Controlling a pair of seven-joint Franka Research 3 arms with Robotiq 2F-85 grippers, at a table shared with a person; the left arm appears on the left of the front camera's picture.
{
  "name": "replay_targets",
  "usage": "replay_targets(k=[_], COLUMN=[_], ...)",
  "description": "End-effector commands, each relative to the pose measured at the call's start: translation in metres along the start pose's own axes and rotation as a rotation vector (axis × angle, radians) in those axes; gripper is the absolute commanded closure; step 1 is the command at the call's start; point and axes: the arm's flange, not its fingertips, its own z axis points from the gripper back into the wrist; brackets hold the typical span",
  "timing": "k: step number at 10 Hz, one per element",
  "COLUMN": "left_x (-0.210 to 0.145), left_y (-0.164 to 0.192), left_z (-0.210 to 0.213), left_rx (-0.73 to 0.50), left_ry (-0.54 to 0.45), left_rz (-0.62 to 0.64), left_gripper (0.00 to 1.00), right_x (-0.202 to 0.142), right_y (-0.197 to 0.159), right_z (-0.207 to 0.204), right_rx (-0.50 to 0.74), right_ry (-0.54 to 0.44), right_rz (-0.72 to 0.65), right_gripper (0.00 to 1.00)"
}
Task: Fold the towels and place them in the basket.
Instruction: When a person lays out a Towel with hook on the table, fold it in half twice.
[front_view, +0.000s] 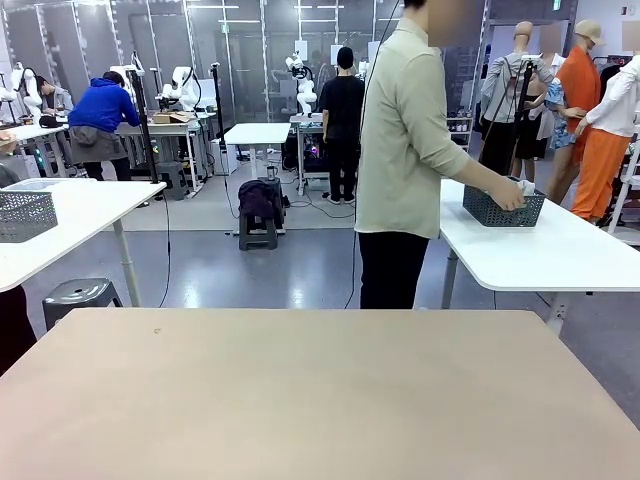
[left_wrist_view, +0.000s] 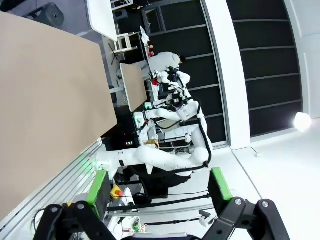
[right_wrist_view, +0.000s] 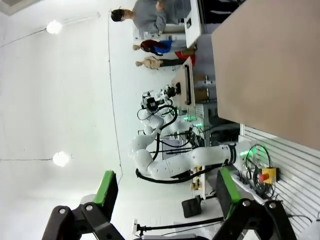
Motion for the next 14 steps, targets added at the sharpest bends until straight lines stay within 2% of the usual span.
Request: replay_targets(k=[1, 3, 5, 6, 14], left_x=[0.003, 0.002, 0.002, 0.004, 0.004], left_y=[-0.003, 0.0, 0.0, 0.006, 0.006], left_z=[0.017, 0.019, 0.02, -0.005, -0.005], left_rx=[-0.023, -0.032, -0.034, -0.03, -0.03], left_ry=[0.024, 0.04, 0.044, 0.025, 0.025], left_rz=[0.03, 0.032, 0.031, 0.018, 0.018], left_gripper=[0.0, 0.0, 0.0, 0.0, 0.0], right_x=[0.013, 0.02, 0.023, 0.023, 0.023], right_y=[0.006, 0.003, 0.002, -0.003, -0.003], right_z=[0.004, 0.001, 0.0, -0.003, -0.003], right_rx=[-0.035, -0.031, -0.046, -0.016, -0.016], right_ry=[0.064, 0.104, 0.094, 0.085, 0.085], right_rz=[-0.08, -0.114, -0.091, -0.083, -0.083], right_gripper=[0.0, 0.0, 0.0, 0.0, 0.0])
